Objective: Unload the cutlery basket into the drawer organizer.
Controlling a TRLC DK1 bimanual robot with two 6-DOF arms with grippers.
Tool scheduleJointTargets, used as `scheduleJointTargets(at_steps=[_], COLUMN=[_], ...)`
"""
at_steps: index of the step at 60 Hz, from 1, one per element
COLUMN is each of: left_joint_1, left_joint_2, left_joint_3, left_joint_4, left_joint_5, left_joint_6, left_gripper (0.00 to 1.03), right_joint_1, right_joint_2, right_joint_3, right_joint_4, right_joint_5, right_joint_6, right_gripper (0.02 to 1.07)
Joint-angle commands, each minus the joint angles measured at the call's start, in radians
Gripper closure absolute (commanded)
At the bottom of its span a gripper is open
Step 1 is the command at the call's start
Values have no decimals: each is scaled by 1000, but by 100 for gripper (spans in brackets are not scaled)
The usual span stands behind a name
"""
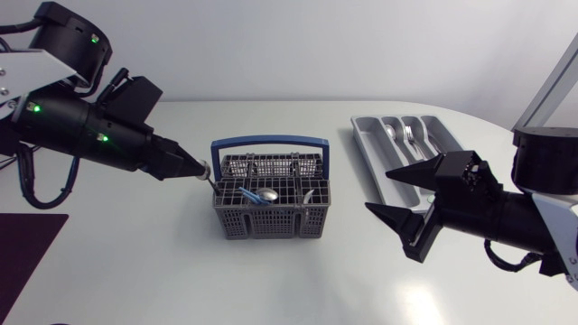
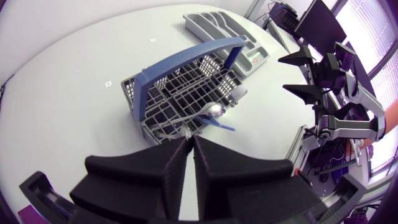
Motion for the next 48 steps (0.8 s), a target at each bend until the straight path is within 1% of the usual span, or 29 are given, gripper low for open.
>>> scheduleJointTargets(at_steps=[1,10,18,23,31,33,36,37,39,43,44,48], left_joint_1=[9,5,-9,-18,-3,-7,-4,0,16,20,42,94], left_joint_2=[-38,-76,-105,-111,-81,-82,-102,-105,-116,-156,-174,-167], left_joint_3=[37,54,74,81,57,43,9,5,-9,-58,-81,-100], left_joint_4=[-24,-50,-73,-75,-72,-73,-89,-89,-98,-110,-101,-103], left_joint_5=[11,12,32,32,32,32,28,26,28,17,6,6], left_joint_6=[6,6,18,28,69,103,204,216,276,423,494,609], left_gripper=[88,88,88,88,88,88,87,87,86,84,82,81], right_joint_1=[12,13,29,42,55,55,55,55,55,52,52,53], right_joint_2=[-42,-86,-136,-137,-134,-136,-136,-136,-134,-128,-125,-116], right_joint_3=[-28,-20,-18,-11,-17,-18,-25,-28,-31,-35,-37,-35], right_joint_4=[-17,-40,-66,-89,-91,-91,-91,-91,-91,-91,-91,-89], right_joint_5=[7,8,8,10,13,18,19,19,19,21,21,21], right_joint_6=[-6,-3,-3,-3,-2,-2,-5,-6,-14,-26,-28,-28], right_gripper=[20,20,20,20,20,20,20,20,20,20,20,20])
